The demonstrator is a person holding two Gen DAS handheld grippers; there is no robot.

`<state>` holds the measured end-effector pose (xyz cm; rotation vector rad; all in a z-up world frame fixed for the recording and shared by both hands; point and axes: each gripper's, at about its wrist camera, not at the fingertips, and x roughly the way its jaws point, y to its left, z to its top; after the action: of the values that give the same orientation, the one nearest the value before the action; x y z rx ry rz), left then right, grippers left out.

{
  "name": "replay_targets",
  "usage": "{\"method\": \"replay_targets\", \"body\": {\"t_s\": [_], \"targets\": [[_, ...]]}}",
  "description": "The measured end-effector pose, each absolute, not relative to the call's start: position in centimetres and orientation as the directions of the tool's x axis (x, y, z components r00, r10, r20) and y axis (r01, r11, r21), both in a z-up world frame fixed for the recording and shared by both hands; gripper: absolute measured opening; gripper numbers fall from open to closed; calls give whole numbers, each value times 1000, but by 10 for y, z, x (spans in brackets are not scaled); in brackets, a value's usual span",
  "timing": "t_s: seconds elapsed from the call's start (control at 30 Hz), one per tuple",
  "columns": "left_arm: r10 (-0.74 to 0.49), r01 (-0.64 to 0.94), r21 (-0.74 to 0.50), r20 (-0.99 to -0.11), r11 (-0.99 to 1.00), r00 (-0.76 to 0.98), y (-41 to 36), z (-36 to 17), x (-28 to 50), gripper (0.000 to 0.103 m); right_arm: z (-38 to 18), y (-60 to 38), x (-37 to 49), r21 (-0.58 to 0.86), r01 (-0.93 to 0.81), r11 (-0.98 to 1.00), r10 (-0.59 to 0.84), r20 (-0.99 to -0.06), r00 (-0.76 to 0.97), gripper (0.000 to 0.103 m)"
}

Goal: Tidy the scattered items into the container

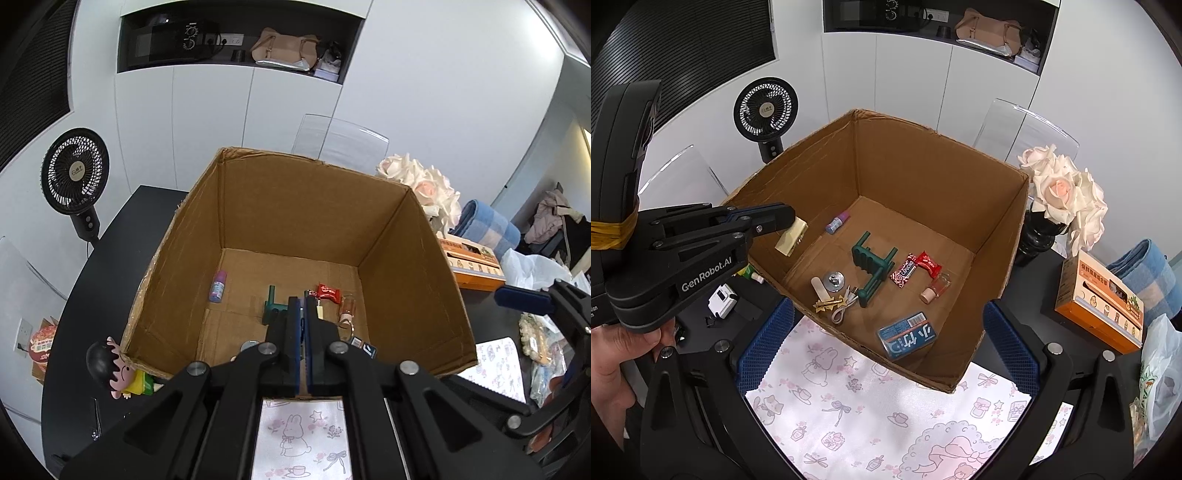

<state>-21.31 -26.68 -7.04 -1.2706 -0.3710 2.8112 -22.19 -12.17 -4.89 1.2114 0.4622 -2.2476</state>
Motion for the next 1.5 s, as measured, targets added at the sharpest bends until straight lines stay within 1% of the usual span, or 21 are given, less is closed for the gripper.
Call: {"method": "replay_targets", "body": {"t_s": [0.07,0.1,0.13,0.17,0.57,0.73,0.87,1.07,1.23,1.4,1.5], "targets": [[111,71,-210,-739,-975,-664,-264,-69,-213,30,-48,-120,-221,-45,605,-795,-296,-841,-452,103],[105,74,-205,-740,-976,-664,-263,-69,-213,69,-48,-119,-220,-46,605,-795,-296,-841,-453,103],[101,76,-202,-739,-976,-666,-262,-69,-212,99,-47,-118,-219,-47,605,-795,-296,-840,-454,103],[101,77,-205,-733,-976,-673,-261,-68,-211,103,-47,-116,-218,-49,604,-795,-294,-840,-456,103],[88,76,-189,-728,-979,-679,-241,-55,-204,103,-36,-78,-208,-56,575,-816,-286,-826,-486,103],[102,72,-209,-715,-975,-691,-218,-37,-190,103,-24,-45,-198,-22,534,-845,-291,-819,-495,103],[116,42,-201,-709,-979,-695,-188,-20,-177,103,-7,-7,-179,-2,489,-872,-290,-803,-520,103],[141,-28,-167,-713,-985,-687,-127,5,-145,103,23,66,-138,46,397,-916,-286,-770,-570,103],[179,-78,-172,-722,-982,-668,-78,19,-105,103,47,108,-97,7,337,-942,-225,-756,-614,103],[218,-124,-181,-722,-976,-657,-46,35,-66,103,69,141,-42,-48,275,-960,-148,-749,-646,103],[235,-158,-173,-718,-972,-655,-32,43,-38,103,74,156,-14,-22,243,-970,-144,-755,-640,103]]}}
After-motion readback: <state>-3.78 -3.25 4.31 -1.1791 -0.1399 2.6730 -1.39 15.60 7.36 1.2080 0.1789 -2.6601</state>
